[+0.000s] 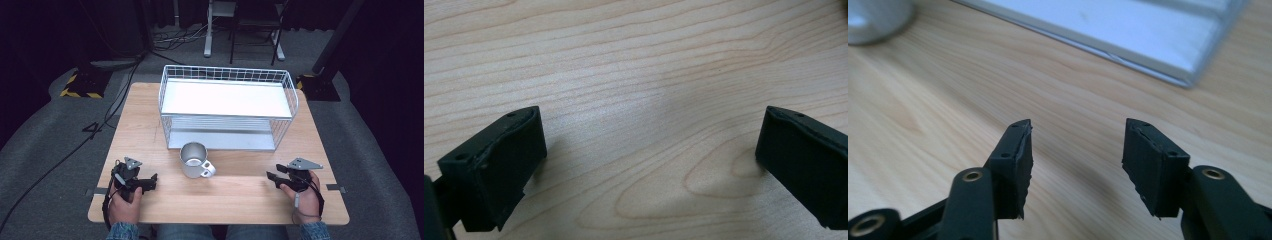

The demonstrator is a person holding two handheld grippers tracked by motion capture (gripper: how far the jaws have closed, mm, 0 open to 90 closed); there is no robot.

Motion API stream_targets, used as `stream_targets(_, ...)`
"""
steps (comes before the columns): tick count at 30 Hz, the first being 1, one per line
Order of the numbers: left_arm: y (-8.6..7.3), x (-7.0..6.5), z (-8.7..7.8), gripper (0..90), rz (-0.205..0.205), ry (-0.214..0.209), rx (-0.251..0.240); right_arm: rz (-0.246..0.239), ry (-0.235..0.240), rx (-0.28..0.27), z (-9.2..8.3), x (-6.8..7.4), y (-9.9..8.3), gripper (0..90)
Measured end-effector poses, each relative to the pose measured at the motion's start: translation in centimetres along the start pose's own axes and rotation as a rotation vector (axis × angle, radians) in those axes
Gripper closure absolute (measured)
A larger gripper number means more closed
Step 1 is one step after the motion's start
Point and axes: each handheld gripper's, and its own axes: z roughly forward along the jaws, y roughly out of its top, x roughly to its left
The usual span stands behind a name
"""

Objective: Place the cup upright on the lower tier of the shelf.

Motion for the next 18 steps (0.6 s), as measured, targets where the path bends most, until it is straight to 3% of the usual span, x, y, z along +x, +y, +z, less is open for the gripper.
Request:
stream_targets(6, 0.0, 0.0, 0.0, 0.2, 0.0, 0.0, -0.001, -0.034, 0.087, -0.035, 0.0, 2.8, 1.4, 49.2)
stream_targets(11, 0.0, 0.0, 0.0, 0.2, 0.001, 0.001, -0.001, -0.094, 0.159, -0.047, 0.4, 5.9, 3.3, 50.7)
stream_targets(18, 0.0, 0.0, 0.0, 0.3, 0.0, 0.0, 0.0, -0.152, 0.227, -0.045, 1.5, 8.3, 5.2, 50.3)
